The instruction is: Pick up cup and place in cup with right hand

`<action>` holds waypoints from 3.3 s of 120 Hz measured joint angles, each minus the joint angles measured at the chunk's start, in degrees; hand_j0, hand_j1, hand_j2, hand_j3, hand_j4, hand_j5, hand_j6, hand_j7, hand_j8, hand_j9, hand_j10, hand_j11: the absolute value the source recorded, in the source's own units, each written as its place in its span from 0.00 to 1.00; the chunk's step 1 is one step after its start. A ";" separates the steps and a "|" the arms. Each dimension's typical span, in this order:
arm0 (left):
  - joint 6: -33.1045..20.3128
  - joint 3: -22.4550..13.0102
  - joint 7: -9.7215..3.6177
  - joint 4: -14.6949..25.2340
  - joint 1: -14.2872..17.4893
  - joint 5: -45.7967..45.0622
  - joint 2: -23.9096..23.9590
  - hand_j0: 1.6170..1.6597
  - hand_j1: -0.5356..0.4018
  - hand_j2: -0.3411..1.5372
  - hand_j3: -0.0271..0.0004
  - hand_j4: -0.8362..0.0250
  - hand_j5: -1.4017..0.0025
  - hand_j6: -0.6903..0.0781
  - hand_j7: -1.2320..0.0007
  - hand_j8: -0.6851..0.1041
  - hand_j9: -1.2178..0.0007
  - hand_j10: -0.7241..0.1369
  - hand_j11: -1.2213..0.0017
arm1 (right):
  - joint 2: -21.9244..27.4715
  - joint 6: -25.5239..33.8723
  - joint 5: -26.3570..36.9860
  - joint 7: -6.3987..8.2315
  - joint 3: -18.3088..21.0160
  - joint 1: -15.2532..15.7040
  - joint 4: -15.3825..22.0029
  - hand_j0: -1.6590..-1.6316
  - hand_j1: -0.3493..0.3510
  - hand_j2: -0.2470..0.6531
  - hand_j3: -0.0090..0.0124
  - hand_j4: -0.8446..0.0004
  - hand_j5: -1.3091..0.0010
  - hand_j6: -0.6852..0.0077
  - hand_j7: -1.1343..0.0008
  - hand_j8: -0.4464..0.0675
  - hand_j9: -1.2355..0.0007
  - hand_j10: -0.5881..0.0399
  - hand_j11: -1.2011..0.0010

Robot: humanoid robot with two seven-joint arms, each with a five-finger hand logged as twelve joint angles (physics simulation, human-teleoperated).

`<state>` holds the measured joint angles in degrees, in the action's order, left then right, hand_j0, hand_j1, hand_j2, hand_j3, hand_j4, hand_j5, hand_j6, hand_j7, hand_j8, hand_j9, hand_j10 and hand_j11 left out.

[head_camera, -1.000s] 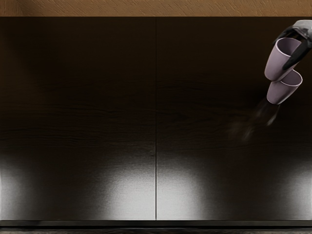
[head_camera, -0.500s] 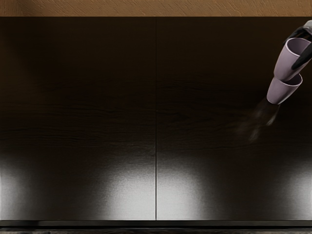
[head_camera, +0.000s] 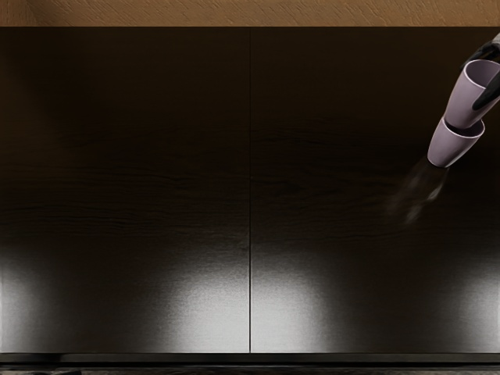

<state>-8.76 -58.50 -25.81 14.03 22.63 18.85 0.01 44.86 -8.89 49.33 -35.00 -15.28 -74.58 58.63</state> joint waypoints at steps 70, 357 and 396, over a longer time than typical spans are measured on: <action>0.01 -0.76 0.06 0.08 0.00 0.29 0.00 0.96 0.94 0.18 0.99 0.97 1.00 0.90 1.00 0.87 1.00 0.84 1.00 | 0.02 0.13 0.69 0.00 0.59 0.41 0.01 0.24 0.57 0.19 0.37 0.45 0.54 0.54 0.47 0.29 0.52 0.28 0.50; -1.09 -0.86 0.14 -0.93 -13.05 1.54 -0.01 0.96 0.94 0.18 0.99 0.97 1.00 0.90 1.00 0.87 1.00 0.84 1.00 | 9.28 -26.01 -55.94 0.00 -12.83 10.00 37.34 0.04 0.25 0.24 0.42 0.83 0.86 0.78 0.84 0.59 0.85 0.71 0.84; -1.09 -0.75 0.14 -0.84 -13.49 1.54 -0.01 0.96 0.94 0.18 0.99 0.97 1.00 0.90 1.00 0.87 1.00 0.84 1.00 | 18.99 -26.14 -58.25 0.00 -12.74 13.21 36.07 0.04 0.24 0.24 0.42 0.84 0.86 0.79 0.84 0.60 0.85 0.72 0.85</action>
<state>-9.84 -59.24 -25.66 13.19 9.14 20.39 0.00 63.85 -35.03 -8.92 -35.00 -28.02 -61.36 94.70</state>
